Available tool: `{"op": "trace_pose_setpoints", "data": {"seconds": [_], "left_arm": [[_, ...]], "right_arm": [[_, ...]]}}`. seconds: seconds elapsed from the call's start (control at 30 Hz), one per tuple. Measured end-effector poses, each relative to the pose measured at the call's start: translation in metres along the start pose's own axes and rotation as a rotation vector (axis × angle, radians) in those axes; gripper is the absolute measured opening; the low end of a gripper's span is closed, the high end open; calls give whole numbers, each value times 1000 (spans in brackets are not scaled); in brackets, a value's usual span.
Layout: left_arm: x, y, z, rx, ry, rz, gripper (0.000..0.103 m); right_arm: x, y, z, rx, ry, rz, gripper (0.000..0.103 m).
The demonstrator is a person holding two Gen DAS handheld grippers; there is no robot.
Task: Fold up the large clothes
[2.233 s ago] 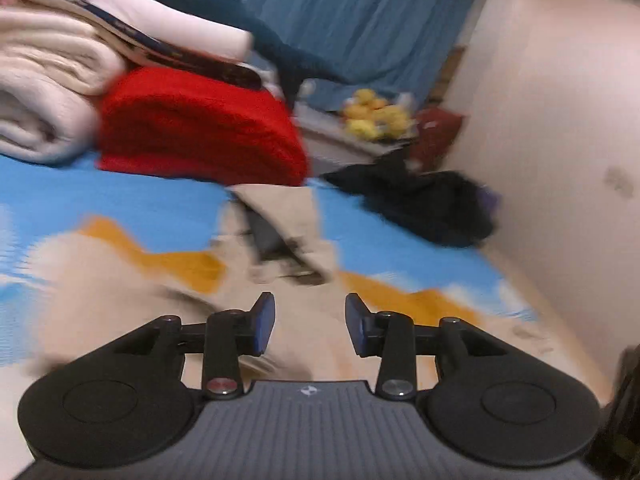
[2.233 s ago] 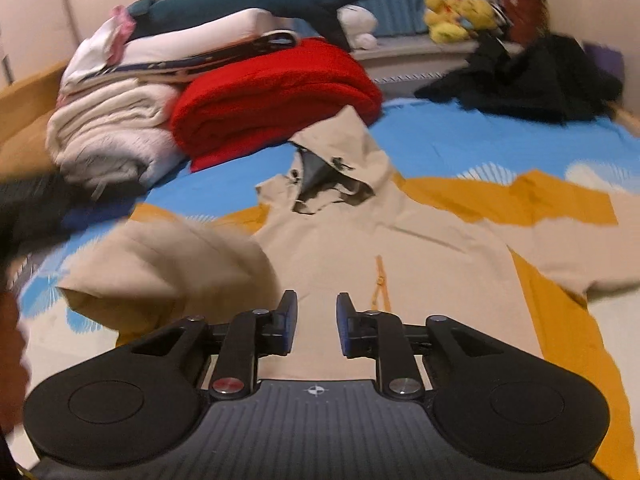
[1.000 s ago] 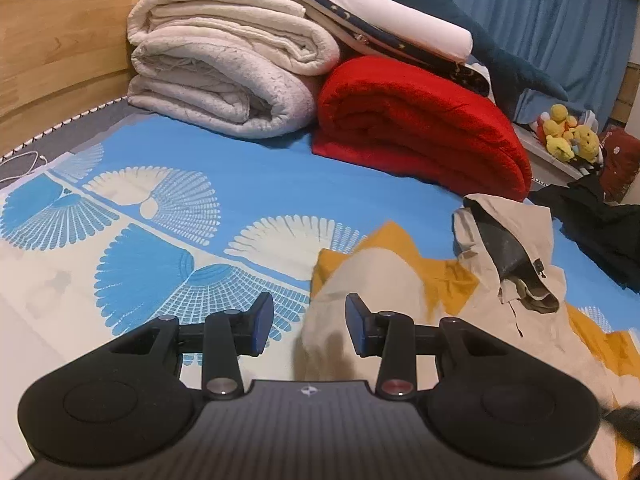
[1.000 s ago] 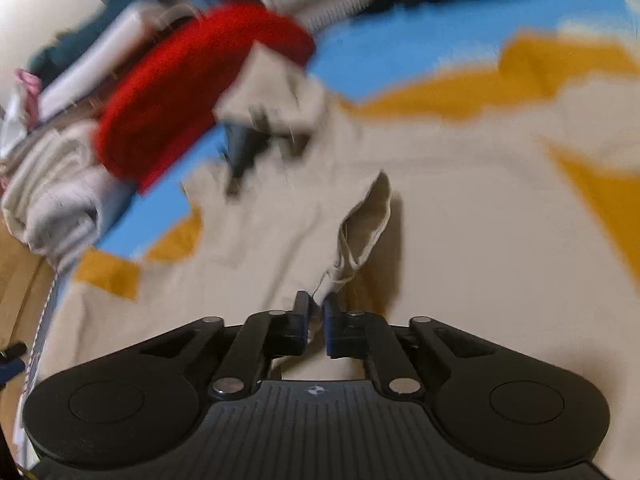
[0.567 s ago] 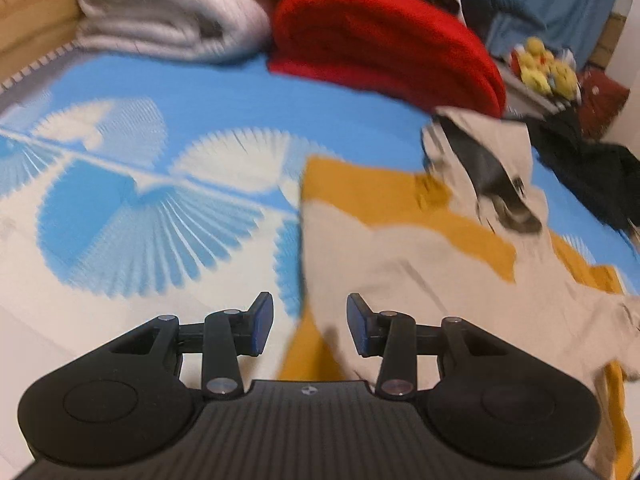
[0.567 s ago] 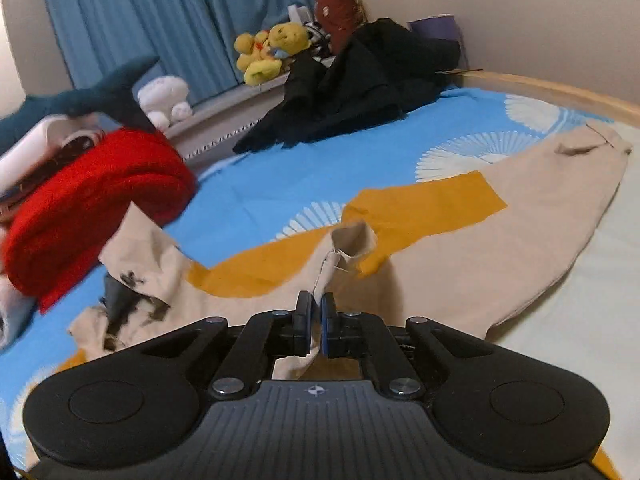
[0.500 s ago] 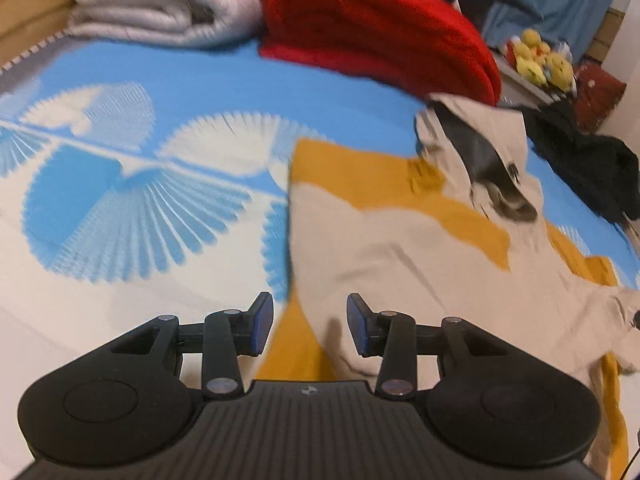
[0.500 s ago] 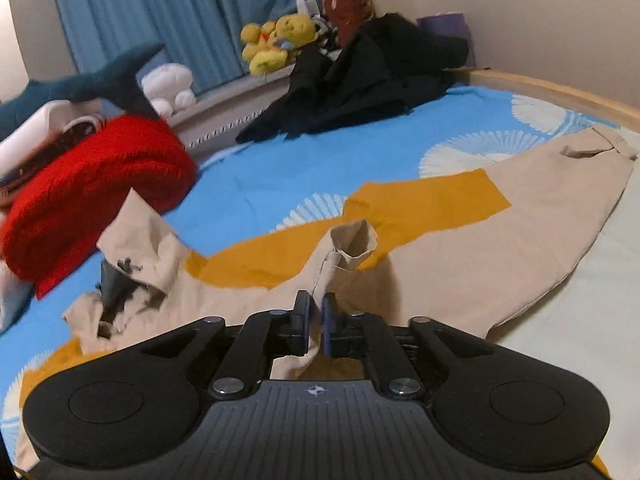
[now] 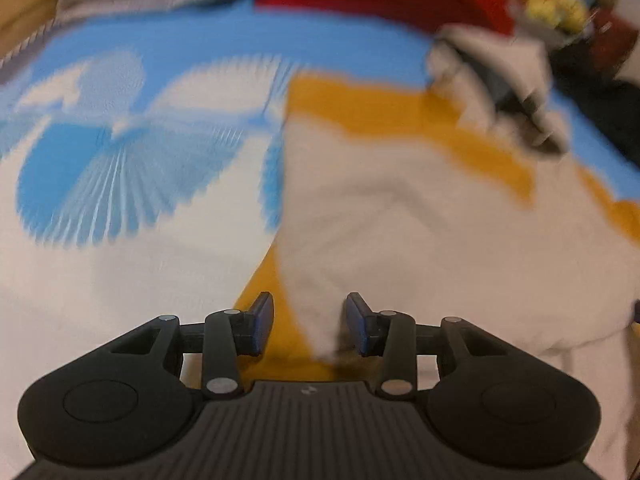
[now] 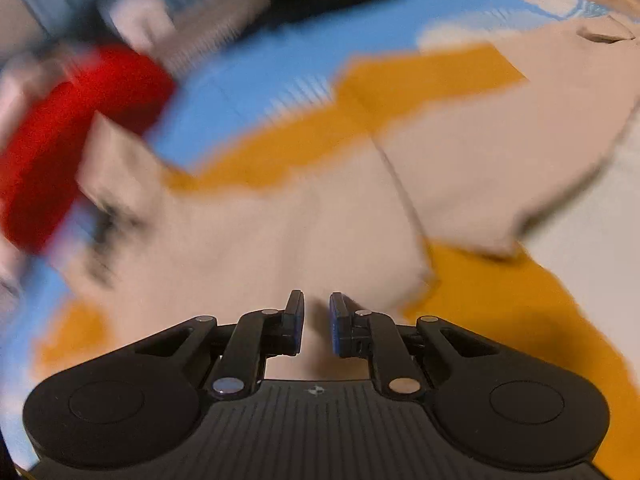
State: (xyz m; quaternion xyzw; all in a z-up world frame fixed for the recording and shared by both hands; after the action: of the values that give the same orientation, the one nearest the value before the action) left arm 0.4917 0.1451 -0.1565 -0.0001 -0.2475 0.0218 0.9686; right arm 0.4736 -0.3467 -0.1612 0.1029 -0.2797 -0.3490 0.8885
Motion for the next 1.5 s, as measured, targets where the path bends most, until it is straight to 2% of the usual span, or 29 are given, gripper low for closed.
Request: {"op": "trace_pose_setpoints", "data": {"seconds": [0.07,0.13,0.17,0.2,0.23,0.3,0.33,0.37,0.47,0.57,0.63,0.77,0.97,1.03,1.07,1.13,1.23,1.4,1.5], "left_arm": [[-1,0,0,39,-2,-23,48],[7,-10,16,63,-80,-76,45],[11,-16,25,25,-125,-90,45],[10,-20,28,-20,-140,-89,46],[9,-23,27,-87,-132,-64,46],[-2,-21,10,-162,-31,10,46],[-9,-19,-1,-156,29,17,45],[-11,-20,-4,-140,33,-5,46],[-3,-32,17,-97,-37,-67,46],[6,-47,44,-116,-135,-120,49],[10,-62,54,-128,-190,-147,55],[7,-92,67,-139,-239,-200,56],[-11,-123,81,-176,-271,-281,56],[-14,-131,81,-181,-280,-306,56],[-16,-132,80,-184,-282,-309,56],[-17,-133,78,-191,-279,-306,56],[-14,-132,76,-194,-281,-300,56],[-14,-131,72,-184,-279,-307,56],[-16,-132,68,-178,-273,-320,56]], "right_arm": [[2,-2,4,37,-12,-45,15],[7,5,14,74,-64,-15,16],[8,8,19,86,-94,12,17],[9,11,21,96,-108,26,22],[10,10,21,106,-101,23,29],[7,-3,11,91,-23,-47,31],[7,-11,9,84,14,-105,31],[8,-13,11,88,16,-130,31],[18,-7,32,71,-78,-35,31],[30,-2,56,83,-181,36,31],[37,-5,71,96,-227,53,31],[53,-30,98,107,-303,72,31],[81,-90,115,87,-387,28,29],[94,-118,118,72,-414,4,10],[100,-130,121,69,-424,-10,8],[115,-160,128,60,-458,-57,8],[136,-209,133,50,-490,-199,12],[155,-274,113,65,-455,-366,13],[159,-300,97,9,-452,-455,14]]}}
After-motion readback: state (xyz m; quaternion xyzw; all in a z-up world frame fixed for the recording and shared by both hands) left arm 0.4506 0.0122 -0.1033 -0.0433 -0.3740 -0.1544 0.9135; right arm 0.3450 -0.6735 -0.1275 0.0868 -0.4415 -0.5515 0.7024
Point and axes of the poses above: each gripper's, at about its wrist camera, not at the fingertips, and z roughly against the way its jaws point, y to its left, x to its top, the point moved 4 cm from there along -z, roughly the way its jaws point, and after that the axes turned 7 degrees about -z, right-handed, at the moved point
